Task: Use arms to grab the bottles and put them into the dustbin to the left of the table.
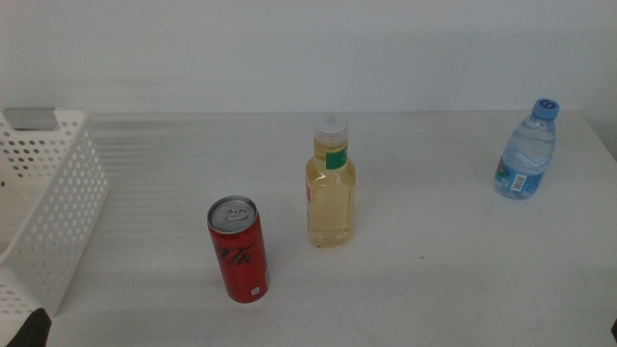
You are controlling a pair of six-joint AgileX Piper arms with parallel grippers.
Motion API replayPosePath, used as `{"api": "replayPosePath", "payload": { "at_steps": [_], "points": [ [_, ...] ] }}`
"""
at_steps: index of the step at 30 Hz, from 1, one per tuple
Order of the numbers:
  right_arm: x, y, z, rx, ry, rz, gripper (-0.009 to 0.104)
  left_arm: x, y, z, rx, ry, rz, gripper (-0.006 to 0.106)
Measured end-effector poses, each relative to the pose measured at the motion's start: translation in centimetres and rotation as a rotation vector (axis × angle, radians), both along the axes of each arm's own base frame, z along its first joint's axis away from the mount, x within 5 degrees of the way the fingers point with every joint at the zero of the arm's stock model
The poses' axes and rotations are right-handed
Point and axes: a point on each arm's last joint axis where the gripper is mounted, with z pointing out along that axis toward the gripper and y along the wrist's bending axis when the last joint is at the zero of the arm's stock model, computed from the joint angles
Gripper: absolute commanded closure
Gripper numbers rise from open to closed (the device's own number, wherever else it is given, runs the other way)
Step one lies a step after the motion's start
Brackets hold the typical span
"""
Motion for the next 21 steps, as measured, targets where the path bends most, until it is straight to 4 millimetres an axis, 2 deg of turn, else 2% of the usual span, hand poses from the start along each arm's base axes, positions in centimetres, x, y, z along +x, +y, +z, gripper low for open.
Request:
{"api": "replayPosePath", "payload": {
  "at_steps": [12,15,21],
  "points": [
    [0.0,0.0,0.0,0.000,0.000,0.000,0.035,0.2,0.0,0.6,0.000,-0.063,0.001,0.010],
    [0.0,0.0,0.0,0.000,0.000,0.000,0.035,0.8,-0.1,1.1,-0.013,-0.085,-0.019,0.010],
    [0.0,0.0,0.0,0.000,0.000,0.000,0.035,2.9,-1.5,1.6,-0.024,-0.095,-0.174,0.010]
  ]
}}
